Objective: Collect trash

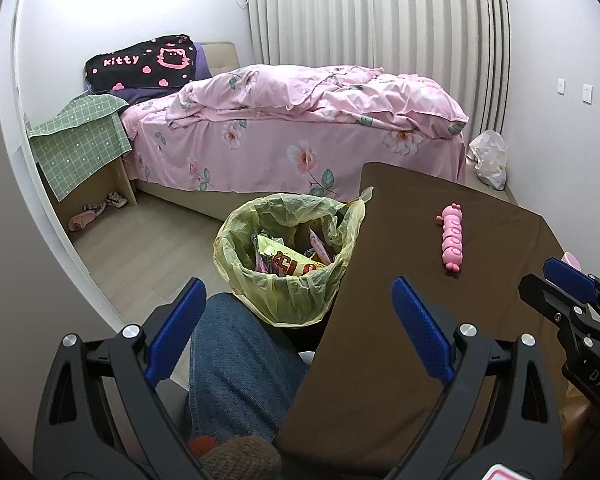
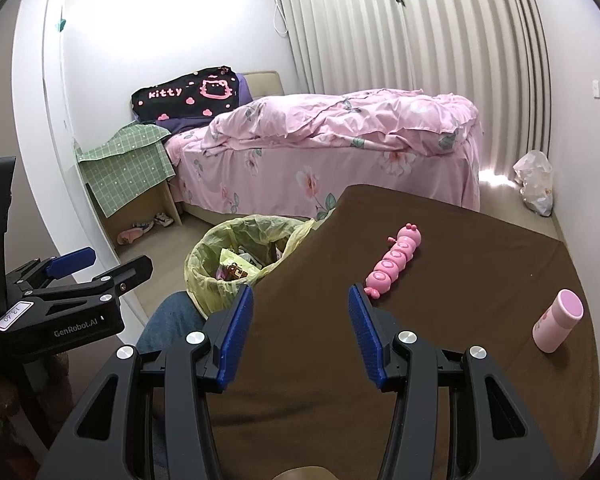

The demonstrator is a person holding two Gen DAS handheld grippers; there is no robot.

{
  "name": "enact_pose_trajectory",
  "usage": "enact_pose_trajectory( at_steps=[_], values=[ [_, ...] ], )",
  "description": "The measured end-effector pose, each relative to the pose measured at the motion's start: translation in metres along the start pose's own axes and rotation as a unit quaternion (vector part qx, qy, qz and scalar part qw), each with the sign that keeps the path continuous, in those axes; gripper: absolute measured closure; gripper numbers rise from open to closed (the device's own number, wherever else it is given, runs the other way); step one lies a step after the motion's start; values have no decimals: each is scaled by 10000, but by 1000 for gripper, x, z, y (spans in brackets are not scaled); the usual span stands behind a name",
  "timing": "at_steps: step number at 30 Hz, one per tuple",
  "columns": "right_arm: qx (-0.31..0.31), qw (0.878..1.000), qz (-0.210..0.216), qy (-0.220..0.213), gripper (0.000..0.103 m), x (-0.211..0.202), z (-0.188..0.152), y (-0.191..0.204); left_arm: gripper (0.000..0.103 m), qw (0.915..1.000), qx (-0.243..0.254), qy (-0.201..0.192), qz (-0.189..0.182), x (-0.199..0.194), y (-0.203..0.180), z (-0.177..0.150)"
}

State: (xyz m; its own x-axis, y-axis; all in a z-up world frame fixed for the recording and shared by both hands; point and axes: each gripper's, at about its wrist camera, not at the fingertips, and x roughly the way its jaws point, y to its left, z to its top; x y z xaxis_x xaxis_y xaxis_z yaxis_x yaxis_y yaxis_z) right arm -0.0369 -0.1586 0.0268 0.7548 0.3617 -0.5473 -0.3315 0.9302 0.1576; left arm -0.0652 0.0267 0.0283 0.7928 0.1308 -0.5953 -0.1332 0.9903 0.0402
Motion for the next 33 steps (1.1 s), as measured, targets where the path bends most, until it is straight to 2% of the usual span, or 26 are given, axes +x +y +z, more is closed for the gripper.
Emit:
enact_pose_trajectory(
  at_steps=[33],
  values=[
    [-28, 10000, -13, 40, 56, 4, -1, 2, 14, 10000, 13, 38, -52, 4, 4, 1]
  ],
)
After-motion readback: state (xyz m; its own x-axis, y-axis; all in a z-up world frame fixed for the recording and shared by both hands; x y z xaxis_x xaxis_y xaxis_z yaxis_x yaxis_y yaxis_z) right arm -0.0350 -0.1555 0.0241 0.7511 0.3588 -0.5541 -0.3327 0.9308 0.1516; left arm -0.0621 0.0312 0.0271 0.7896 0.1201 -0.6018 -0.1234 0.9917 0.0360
